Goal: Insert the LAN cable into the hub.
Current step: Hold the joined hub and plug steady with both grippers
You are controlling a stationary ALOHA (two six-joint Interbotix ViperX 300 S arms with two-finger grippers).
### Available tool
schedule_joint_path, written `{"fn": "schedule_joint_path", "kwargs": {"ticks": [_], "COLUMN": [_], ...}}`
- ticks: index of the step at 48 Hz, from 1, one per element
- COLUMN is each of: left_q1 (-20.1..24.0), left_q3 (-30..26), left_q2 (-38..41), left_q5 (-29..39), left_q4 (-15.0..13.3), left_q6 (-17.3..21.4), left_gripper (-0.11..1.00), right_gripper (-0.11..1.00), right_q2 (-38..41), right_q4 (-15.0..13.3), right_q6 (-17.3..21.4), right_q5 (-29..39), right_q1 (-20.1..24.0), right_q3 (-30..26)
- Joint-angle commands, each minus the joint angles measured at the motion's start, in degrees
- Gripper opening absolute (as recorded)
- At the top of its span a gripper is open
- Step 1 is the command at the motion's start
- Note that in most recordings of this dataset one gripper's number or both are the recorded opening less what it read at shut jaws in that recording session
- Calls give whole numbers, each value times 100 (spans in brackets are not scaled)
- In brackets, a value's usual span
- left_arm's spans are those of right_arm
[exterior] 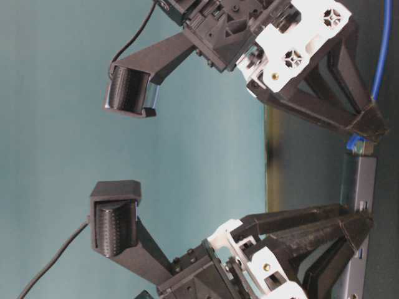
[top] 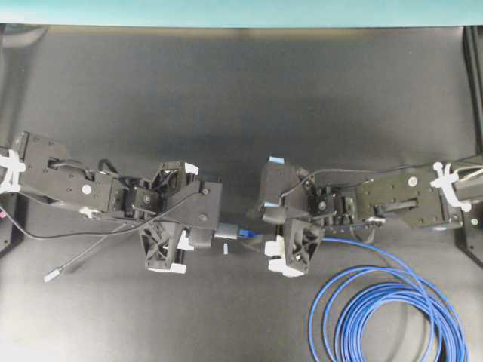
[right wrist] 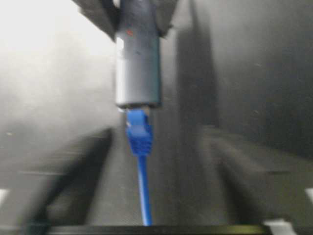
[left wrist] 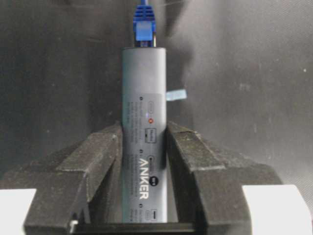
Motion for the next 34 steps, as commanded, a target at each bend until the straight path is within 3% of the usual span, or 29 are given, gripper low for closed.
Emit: {"fn": "schedule_joint_path", "kwargs": {"ticks": [1,7,12,22,34], "left_q1": [70,185,229,237,229], "left_q3": [-35,0,44,193,475], "left_q2": [-105,-132,-158,-369,-1213], "left_q5": [79,167,167,141,97], "left_q4": [18,18,18,18,18], "left_q6": [-70,-334,-413,-431,-431], "left_gripper": [32,69,88,85,84], "right_gripper": [83,85,85,84,84], "right_q2": [-105,-229,-448,-1011,-2021], "right_q4": [0,0,9,9,9], "right_q6": [18,53,70,70,79], "right_q5": [-53,-167,-352,-510,-510], "right_q1": [62,62,53,35,-88], "right_q3": [35,229,457,940,1494]}}
